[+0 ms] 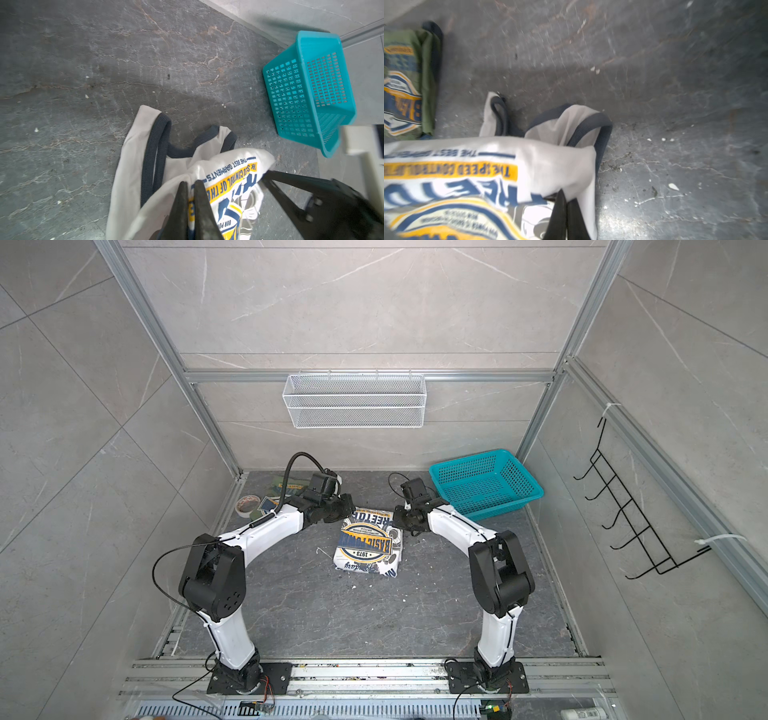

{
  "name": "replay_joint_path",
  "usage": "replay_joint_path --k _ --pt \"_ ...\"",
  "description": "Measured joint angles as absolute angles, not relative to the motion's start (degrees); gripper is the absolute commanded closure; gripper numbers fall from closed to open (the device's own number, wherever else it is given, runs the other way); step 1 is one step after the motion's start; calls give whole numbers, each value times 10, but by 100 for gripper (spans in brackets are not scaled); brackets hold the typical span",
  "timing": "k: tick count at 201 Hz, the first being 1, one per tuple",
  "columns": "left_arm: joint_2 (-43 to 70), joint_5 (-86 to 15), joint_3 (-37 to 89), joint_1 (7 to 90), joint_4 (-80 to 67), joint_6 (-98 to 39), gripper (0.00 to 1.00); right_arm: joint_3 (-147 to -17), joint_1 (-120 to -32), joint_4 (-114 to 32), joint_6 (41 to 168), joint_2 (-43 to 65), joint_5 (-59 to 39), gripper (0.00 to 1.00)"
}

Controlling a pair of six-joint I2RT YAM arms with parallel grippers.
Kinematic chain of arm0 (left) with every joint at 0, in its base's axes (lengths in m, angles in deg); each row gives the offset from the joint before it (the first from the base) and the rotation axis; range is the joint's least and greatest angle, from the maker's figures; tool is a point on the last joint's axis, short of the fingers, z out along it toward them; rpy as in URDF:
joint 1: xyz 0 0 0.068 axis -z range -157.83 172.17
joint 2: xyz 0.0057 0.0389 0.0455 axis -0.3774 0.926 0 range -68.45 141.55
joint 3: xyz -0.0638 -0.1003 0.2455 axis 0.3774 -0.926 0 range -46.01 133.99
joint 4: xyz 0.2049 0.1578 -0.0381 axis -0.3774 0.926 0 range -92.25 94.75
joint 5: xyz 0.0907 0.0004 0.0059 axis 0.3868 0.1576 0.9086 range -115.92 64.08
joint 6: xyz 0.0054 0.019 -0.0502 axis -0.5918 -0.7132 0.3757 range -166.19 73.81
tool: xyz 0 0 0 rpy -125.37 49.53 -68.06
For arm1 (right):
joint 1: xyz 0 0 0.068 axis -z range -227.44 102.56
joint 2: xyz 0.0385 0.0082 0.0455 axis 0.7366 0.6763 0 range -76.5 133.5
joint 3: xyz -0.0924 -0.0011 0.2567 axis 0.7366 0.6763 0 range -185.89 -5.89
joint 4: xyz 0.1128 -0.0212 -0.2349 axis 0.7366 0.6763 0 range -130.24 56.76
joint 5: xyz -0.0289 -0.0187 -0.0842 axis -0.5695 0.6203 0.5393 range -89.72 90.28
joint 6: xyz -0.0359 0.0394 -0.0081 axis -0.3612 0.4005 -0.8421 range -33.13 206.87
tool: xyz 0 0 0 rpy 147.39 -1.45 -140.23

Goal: Fold and stack the tank tops

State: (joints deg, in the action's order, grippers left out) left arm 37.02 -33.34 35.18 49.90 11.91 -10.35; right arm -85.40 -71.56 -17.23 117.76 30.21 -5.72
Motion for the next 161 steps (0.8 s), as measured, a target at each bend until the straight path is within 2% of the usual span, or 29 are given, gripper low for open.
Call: replay_joint_path --k 27,64,115,127,161 --pt "391 -324 386 499 120 -103 100 -865 -715 -170 1186 301 -55 100" --pt "475 -321 482 499 116 -103 100 -892 -711 -167 1190 312 -39 100" --pt "609 -339 602 499 137 -104 90 -901 -694 -164 1193 360 -20 100" --pt "644 -348 635 499 147 -104 82 -901 -691 -162 1195 366 -15 100" --pt "713 -355 709 498 189 -113 39 -901 -689 -151 1195 367 -8 51"
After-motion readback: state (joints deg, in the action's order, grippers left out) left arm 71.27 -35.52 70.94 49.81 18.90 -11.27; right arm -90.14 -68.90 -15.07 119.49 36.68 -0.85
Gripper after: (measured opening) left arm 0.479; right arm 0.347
